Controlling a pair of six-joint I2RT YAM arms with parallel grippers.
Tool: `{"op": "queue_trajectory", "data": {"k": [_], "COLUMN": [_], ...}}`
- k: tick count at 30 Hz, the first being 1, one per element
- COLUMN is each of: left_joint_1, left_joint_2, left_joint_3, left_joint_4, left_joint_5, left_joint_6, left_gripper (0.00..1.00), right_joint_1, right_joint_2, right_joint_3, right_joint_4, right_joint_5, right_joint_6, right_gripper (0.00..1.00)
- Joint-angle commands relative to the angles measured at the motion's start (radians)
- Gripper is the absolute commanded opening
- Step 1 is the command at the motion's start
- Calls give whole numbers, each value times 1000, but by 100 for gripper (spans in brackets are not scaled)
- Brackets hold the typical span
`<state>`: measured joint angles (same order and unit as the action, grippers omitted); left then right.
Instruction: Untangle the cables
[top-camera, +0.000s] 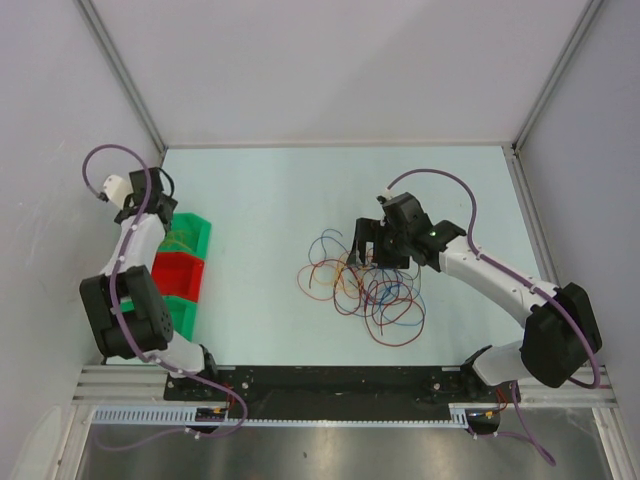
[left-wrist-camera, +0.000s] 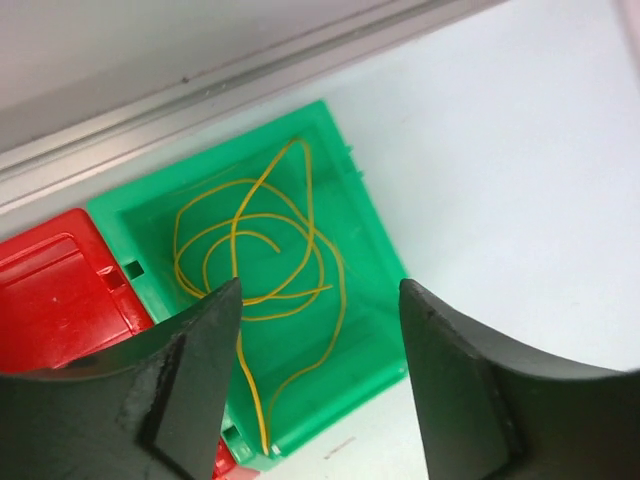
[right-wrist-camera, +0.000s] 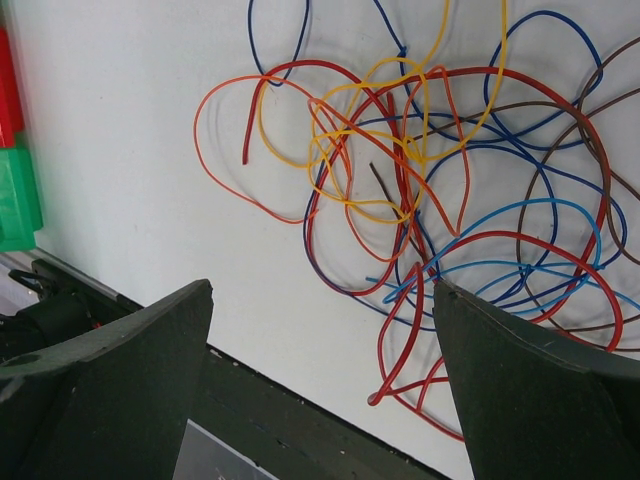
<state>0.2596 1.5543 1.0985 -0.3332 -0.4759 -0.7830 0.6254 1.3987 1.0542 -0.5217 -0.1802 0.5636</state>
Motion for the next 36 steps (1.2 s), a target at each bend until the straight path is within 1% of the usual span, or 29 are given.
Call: {"op": "queue_trajectory", "data": {"k": [1,2,4,6,8,9,10,12,13,14,16,18,19,21,22,24,25,30,31,34,36], "left_joint_1": [7,6,6,-3,-22,-35,-90,-160,-224,-252,-314,-342,-379,-417,-456,-494,-535,-644,-683,-752,-770], "left_joint_2": [-115,-129,-177,-218,-244,-255,-282,-313,-345,-364,-398,-445,-465,-514,-525,-549,-551,-556,-553,-536,-508], "left_joint_3": [73,77,72,73,72,69,73,72,70,67,49,26,15,-15,-26,-51,-55,-120,-133,-199,-238], "left_joint_4": [-36,-41,-46,-61,-76,-81,-99,-116,-122,-131,-136,-141,-145,-147,-145,-147,-159,-175,-167,-129,-107], "left_joint_5": [35,43,87,109,189,209,220,207,209,203,249,320,332,376,393,413,405,396,393,385,387], "left_joint_6": [31,47,66,100,132,145,160,198,217,231,244,264,269,284,292,304,304,289,284,260,252], "left_gripper": [73,78,82,91,97,98,99,100,100,100,100,100,100,100,100,100,100,97,96,95,95], "right_joint_1": [2,0,5,7,13,16,23,33,40,52,68,99,112,151,160,172,174,175,172,154,143], "right_joint_2": [-38,-38,-35,-40,-50,-56,-66,-73,-79,-84,-93,-118,-130,-161,-168,-182,-187,-175,-168,-139,-124], "right_joint_3": [23,32,61,76,86,86,87,87,87,87,89,95,95,95,95,95,93,95,95,95,95], "right_joint_4": [3,-6,-36,-55,-69,-73,-84,-98,-116,-126,-156,-181,-198,-216,-230,-248,-254,-250,-242,-202,-181], "right_joint_5": [25,30,50,79,99,122,136,168,180,180,215,238,252,290,300,326,334,422,433,458,478], "right_joint_6": [15,18,22,38,51,64,85,110,134,146,168,206,219,252,260,269,272,253,243,211,200], "right_gripper": [96,96,96,96,96,95,95,95,95,94,94,94,94,94,94,94,94,94,94,94,94]}}
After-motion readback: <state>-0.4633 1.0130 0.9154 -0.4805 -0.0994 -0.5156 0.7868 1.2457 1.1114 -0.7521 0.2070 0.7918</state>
